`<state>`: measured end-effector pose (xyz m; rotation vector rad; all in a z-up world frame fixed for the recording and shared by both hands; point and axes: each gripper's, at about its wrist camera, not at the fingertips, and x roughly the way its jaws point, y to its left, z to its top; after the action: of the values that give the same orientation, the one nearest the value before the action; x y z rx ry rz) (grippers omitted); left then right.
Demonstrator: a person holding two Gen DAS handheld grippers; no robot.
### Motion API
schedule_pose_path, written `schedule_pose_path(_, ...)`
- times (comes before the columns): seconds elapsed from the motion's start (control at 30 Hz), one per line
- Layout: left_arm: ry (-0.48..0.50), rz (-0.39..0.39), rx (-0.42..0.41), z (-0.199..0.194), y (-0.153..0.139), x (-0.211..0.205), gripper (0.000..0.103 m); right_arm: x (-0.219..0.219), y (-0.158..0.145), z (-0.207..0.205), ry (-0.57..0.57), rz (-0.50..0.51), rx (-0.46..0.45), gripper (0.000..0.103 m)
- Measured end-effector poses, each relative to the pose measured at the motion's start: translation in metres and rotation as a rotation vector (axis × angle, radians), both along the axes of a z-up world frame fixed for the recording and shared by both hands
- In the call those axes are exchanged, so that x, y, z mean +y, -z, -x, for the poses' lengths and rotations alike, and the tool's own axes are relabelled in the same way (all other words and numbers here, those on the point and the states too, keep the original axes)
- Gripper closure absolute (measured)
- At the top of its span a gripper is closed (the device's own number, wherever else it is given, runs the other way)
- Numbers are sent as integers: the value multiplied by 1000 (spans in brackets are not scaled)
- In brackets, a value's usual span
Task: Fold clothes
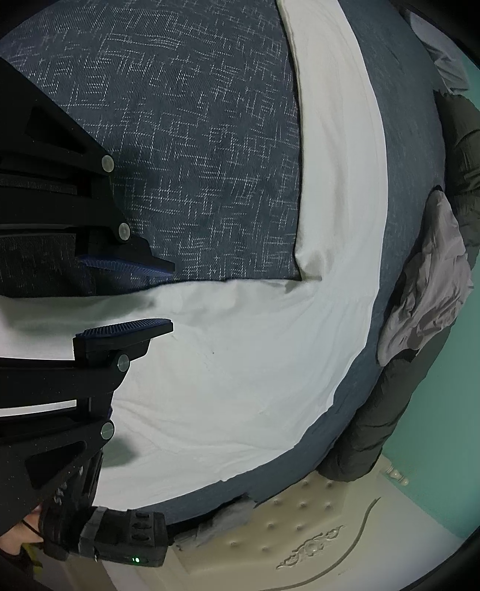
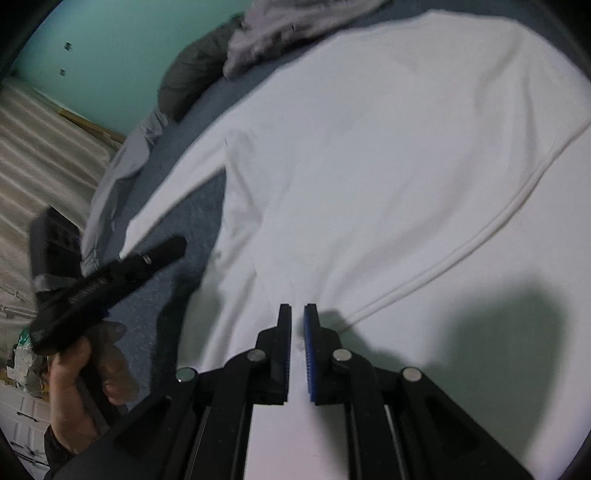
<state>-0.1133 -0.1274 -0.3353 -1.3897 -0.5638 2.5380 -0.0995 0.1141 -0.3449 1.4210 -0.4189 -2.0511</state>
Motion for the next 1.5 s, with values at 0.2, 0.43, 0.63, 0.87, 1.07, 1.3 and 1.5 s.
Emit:
schedule_pose_path(0.2,-69,-19,-7,-4,3,-26,77,41,-23,15,41,7,111,95)
schedule_pose_path(0.43,-217,-32,-25,-12,12,-77,77,81,-6,28,103,49,128,92)
schedule_pose_path(0.63,-385,-82,-48,-23,20,-121,74,98,-1,36,115,102,99,92)
schedule_pose_path(0.87,-570,-53,-49,-29,5,-190,54,102,-11,37,88,139,122,88)
schedule_pose_path(1.07,-691,-60,-78,-30,1,-255,46,103,-12,39,85,140,125,85)
schedule_pose_path(1.3,-798,-93,-89,-25,9,-309,45,110,-11,44,112,144,115,84)
schedule_pose_path(1.5,-867,-164,-54,-21,17,-342,45,106,-6,45,105,124,113,84)
